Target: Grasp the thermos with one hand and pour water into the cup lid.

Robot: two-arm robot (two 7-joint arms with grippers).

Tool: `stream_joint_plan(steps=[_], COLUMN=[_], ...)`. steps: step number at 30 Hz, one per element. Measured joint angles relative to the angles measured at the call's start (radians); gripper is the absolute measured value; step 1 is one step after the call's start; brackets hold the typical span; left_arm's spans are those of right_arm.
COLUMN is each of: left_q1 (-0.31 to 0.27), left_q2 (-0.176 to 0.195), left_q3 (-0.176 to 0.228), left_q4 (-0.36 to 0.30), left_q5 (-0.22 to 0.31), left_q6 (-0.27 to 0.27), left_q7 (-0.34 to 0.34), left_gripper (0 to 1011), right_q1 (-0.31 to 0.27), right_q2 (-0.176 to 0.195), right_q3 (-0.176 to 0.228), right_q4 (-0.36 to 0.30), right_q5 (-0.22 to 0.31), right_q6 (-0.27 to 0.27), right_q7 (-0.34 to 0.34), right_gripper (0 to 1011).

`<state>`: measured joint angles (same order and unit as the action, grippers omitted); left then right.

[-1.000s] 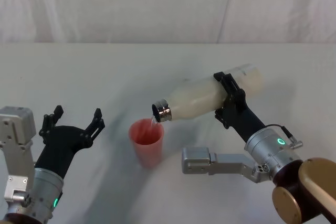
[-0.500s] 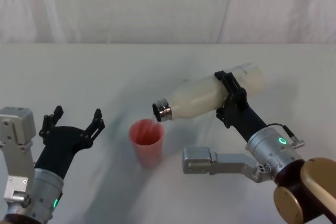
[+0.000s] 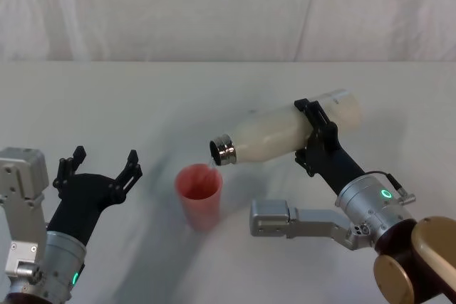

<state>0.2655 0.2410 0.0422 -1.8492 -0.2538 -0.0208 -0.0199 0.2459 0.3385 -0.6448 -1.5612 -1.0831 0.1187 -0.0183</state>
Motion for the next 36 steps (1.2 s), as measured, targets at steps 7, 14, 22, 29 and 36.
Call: stream_joint_plan(steps=[7, 14, 22, 29, 36], left_q1=[0.0, 0.0, 0.0, 0.0, 0.0], left_q2=[0.0, 0.0, 0.0, 0.0, 0.0], left_q3=[0.0, 0.0, 0.0, 0.0, 0.0], left_q4=[0.0, 0.0, 0.0, 0.0, 0.0], left_q5=[0.0, 0.0, 0.0, 0.0, 0.0], left_q6=[0.0, 0.0, 0.0, 0.0, 0.0], left_q7=[0.0, 0.0, 0.0, 0.0, 0.0], left_gripper=[1001, 1001, 1001, 1001, 1001], right_q1=[-0.008, -0.018, -0.032, -0.037, -0.04], right_q2=[-0.002, -0.007, -0.014, -0.019, -0.022], right_q3=[0.01, 0.02, 0.037, 0.042, 0.042], right_q4=[0.002, -0.001, -0.01, -0.01, -0.011], right_q5=[0.024, 0.049, 0.089, 0.098, 0.098], right_q6=[-0.011, -0.018, -0.034, -0.039, -0.04], right_q7=[0.004, 0.009, 0.016, 0.012, 0.007], right_gripper=[951, 951, 951, 951, 951])
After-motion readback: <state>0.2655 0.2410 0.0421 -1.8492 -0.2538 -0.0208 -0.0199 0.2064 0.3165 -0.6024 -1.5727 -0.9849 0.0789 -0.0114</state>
